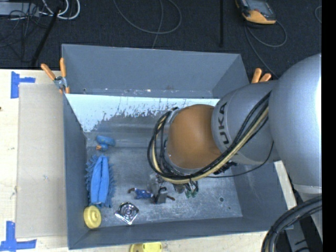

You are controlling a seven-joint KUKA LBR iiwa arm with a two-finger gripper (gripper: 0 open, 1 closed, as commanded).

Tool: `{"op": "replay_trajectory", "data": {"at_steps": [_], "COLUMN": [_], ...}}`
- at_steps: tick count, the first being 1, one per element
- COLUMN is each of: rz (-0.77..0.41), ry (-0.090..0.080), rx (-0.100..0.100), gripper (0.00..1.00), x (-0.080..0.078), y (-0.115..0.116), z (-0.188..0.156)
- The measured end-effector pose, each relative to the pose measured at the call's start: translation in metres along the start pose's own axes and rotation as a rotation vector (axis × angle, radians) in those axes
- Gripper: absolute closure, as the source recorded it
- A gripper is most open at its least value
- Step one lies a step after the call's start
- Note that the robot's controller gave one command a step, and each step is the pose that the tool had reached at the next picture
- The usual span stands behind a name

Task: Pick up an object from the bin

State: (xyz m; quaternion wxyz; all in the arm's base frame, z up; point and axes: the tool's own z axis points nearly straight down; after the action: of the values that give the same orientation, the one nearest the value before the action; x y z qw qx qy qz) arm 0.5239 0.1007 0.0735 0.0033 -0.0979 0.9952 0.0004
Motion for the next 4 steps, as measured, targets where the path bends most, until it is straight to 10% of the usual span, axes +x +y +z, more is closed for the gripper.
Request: {"op": "replay_trajectory", "data": {"at_steps": [1, 2, 4], "rz": [-0.038, -0.037, -0.012], "ry": [0.004, 0.006, 0.006], "rx": [0.0, 0.0, -0.001], "gripper": [1.0, 0.0, 0.0], "x": [-0.017, -0.017, 0.0], "y": [0.012, 0.012, -0.019], "z": [-0.145, -0.145, -0.131]}}
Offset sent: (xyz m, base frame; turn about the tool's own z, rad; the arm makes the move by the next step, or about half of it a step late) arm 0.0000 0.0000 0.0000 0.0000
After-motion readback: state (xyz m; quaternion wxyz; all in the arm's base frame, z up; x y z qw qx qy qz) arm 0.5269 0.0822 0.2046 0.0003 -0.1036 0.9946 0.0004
